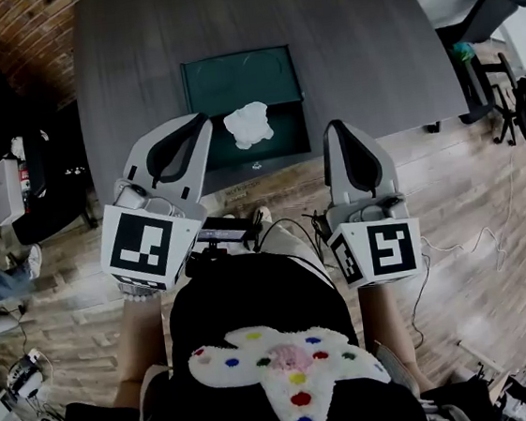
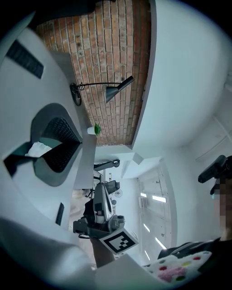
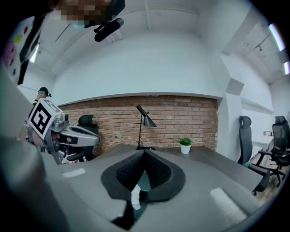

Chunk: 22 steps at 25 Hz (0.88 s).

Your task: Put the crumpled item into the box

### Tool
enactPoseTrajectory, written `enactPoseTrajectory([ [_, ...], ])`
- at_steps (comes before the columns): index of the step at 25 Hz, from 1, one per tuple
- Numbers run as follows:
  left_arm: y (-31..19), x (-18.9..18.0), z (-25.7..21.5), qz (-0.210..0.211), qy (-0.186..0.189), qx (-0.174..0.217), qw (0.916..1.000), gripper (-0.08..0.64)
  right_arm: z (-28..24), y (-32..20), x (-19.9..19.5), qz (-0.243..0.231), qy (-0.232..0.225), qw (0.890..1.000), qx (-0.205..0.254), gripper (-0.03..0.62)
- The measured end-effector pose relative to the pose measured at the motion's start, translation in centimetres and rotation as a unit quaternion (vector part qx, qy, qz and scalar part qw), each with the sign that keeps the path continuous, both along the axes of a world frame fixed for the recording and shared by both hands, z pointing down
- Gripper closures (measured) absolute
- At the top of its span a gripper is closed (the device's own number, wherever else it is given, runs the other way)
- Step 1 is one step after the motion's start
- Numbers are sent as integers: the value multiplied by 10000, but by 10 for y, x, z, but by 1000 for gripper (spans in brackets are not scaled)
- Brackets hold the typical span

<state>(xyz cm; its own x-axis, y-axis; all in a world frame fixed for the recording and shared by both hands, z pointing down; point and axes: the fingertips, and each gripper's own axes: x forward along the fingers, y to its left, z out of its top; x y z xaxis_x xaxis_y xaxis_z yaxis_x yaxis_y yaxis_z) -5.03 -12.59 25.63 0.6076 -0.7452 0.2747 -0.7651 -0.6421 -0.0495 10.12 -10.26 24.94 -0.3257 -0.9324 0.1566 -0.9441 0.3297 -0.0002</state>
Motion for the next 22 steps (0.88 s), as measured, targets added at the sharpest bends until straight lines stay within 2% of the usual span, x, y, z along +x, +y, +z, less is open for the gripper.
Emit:
enactPoseTrajectory([
  [22, 7, 2, -3, 29, 16, -19, 10000, 554, -1, 3, -11, -203, 101, 9997, -22, 583],
])
